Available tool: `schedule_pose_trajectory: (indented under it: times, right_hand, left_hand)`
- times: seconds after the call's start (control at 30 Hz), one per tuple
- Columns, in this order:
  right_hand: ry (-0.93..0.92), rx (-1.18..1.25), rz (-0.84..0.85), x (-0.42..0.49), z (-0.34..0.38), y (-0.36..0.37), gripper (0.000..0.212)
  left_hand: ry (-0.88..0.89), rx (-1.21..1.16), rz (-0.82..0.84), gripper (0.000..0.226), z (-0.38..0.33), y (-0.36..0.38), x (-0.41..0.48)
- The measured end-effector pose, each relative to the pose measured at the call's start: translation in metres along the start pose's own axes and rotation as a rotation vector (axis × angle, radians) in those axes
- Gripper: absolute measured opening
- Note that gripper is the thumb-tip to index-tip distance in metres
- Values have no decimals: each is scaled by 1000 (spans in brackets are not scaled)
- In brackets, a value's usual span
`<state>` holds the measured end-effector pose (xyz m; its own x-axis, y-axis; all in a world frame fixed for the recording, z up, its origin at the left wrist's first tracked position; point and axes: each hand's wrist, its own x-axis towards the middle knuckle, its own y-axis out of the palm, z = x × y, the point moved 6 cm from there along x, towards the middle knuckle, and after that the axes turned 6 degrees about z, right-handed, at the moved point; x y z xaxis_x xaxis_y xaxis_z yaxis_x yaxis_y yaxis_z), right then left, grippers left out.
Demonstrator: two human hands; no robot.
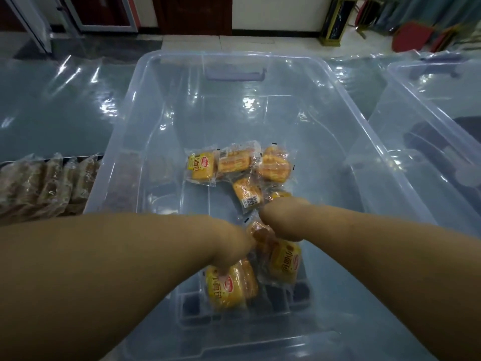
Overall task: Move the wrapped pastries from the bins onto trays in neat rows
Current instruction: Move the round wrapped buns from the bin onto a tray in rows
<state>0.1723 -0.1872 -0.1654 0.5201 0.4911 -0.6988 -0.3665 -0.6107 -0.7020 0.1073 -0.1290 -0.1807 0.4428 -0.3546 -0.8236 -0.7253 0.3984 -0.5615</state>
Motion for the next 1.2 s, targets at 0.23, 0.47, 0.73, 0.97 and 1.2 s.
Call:
schedule_pose_trajectory:
  times: [0.23,0.47,0.73,0.97,1.2]
  right_hand:
    - [-61,119,-8,14,1,14,39]
    - [-173,25,14,13,7,18,51]
    - [-140,-66,40,10,8,15,44]
    - [-93,-46,-84,5,-1,-6,32]
    - [20,83,-186,-4,-21,-37,24]
  left_hand:
    - [-21,-11,-68,86,-6,-1,5]
    - [-4,73,-37,70,-10,0,5]
    - [-56,87,-15,70,-4,6,10]
    - [-87,187,53,68,2,4,3]
    - [-182,113,42,45,12,-16,-29]
